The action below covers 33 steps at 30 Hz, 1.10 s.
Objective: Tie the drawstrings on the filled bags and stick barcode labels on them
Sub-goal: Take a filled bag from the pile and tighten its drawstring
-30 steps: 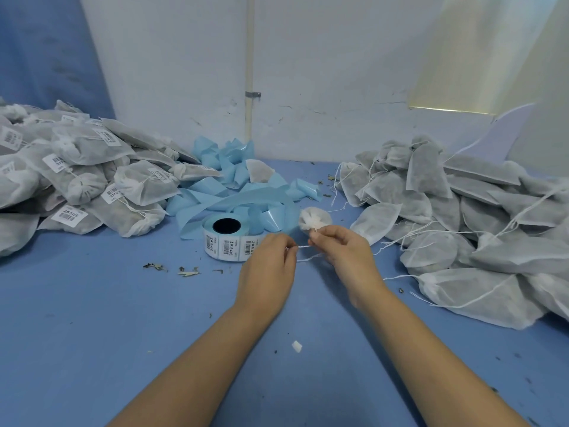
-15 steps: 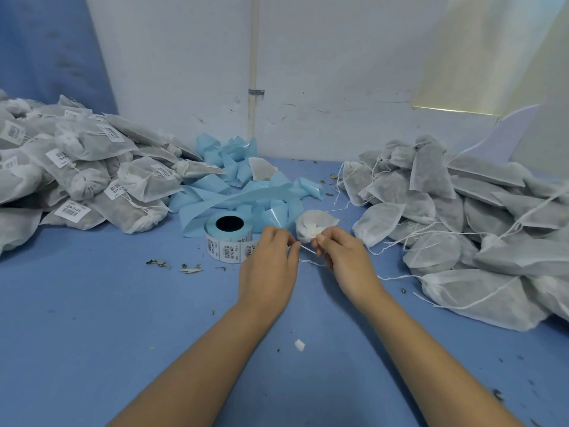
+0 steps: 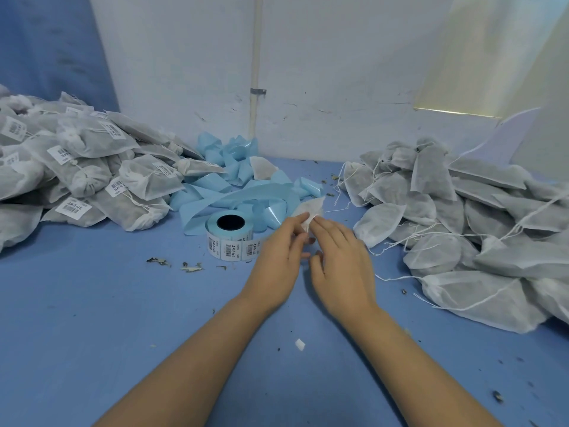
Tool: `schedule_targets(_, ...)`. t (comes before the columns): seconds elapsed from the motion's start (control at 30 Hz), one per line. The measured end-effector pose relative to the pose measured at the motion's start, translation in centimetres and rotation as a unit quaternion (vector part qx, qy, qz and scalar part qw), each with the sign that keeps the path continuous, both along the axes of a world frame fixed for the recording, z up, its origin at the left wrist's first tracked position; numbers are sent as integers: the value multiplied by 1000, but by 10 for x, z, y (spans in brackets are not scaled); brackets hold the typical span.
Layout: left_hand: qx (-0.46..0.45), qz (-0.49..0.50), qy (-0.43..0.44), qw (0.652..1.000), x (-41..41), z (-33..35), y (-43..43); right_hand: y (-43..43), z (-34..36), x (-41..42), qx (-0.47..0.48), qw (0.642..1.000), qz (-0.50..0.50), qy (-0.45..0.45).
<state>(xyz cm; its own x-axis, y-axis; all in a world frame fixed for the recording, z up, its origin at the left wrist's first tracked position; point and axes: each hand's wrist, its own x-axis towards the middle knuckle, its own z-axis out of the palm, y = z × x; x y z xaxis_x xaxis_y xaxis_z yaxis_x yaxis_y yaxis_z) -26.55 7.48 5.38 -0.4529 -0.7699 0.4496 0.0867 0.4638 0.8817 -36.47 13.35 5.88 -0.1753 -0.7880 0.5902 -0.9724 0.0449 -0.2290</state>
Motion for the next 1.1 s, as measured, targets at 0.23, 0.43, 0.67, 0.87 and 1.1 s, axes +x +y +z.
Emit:
schedule_targets(0.23,-3,11,4,1000,-2,-3,-3,-4,-6,3,-92,994,22,-63)
schedule_targets(0.43,-16,-14,-92,996,-2,-10,-2,-6,-9,-8,-143,958,11,-248)
schedule_targets(0.67,11,-8,-110,994,-2,-12,-3,-6,-5,-11,-166,890,24,-424)
schedule_targets(0.87,81,14,-20,996,-3,-6,-4,-8,-4,-15,-146,857,50,-492)
schedule_targets(1.1,105,47,23,993,1,-4,-4,-6,-5,-10,-106,916,77,-378)
